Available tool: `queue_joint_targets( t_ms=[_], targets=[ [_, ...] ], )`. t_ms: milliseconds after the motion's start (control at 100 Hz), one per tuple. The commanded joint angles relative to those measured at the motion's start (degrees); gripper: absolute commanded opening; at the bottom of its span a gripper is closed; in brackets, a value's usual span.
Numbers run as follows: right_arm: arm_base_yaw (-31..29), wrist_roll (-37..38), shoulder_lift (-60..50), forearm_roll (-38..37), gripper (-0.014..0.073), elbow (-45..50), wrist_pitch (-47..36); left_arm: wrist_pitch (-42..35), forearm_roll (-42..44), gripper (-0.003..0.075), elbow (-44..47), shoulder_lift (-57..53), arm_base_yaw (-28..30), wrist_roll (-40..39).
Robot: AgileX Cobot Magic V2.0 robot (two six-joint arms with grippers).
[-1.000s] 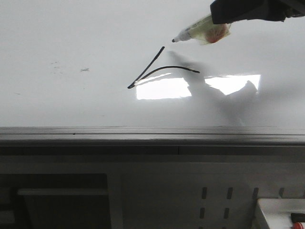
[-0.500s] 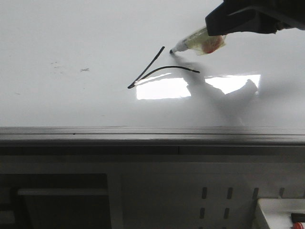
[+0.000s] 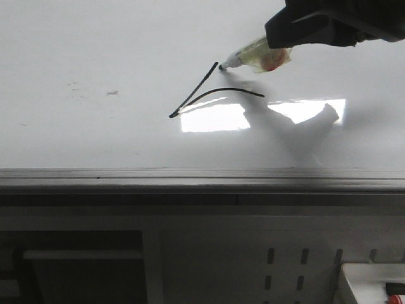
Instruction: Write number 4 on whiteboard
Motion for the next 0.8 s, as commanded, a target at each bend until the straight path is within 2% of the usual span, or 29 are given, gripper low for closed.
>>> queue_joint_targets(
  t_ms=[0, 110, 220, 360, 790],
  targets=[
    [-0.2, -0.3, -0.3, -0.1, -0.0043, -1.6, 2.2, -1.6, -1.9, -0.0020, -1.7, 0.4, 0.2, -0.5],
    [0.7, -0.3, -0.3, 1.4, -0.0043, 0.3, 5.4, -1.5, -1.9, -0.0020, -1.7, 0.4, 0.2, -0.5],
    [3.5, -0.3, -0.3, 4.1, -0.0043, 3.4, 3.4, -1.5, -1.9, -0.0020, -1.7, 0.4, 0.2, -0.5],
    [6.7, -0.3, -0.3, 4.2, -0.0043, 5.4, 1.6, -1.5, -1.9, -0.0020, -1.7, 0.4, 0.2, -0.5],
    [7.5, -0.3, -2.4, 3.8, -0.0043, 4.3, -0.7, 0.4, -2.1, -0.0020, -1.7, 0.4, 0.2, -0.5]
  ],
)
